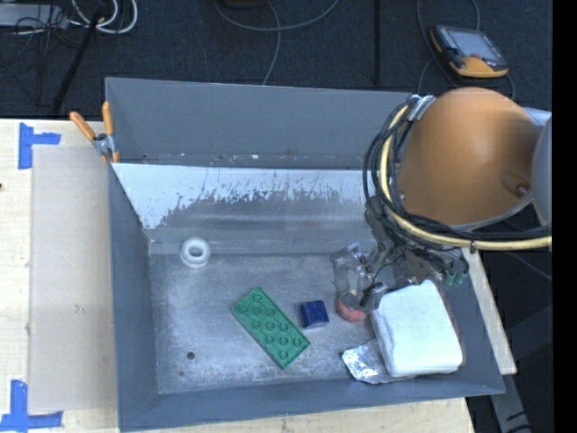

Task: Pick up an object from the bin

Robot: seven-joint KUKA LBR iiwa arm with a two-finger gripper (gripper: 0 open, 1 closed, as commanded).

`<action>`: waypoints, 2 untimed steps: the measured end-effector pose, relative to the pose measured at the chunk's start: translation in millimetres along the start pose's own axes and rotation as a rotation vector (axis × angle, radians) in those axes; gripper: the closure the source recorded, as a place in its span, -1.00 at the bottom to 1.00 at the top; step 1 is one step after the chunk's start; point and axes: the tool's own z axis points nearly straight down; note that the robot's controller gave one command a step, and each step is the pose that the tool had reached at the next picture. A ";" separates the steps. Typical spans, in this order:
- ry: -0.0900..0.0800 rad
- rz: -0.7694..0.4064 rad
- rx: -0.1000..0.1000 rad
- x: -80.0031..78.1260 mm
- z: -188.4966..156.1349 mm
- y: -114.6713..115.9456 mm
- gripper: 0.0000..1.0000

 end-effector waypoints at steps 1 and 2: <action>0.000 0.002 0.000 0.1 0.0 -0.2 1.00; 0.000 0.002 0.000 0.1 0.0 -0.2 1.00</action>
Offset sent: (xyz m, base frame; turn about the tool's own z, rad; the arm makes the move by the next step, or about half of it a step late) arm 0.0000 0.0000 0.0000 0.0000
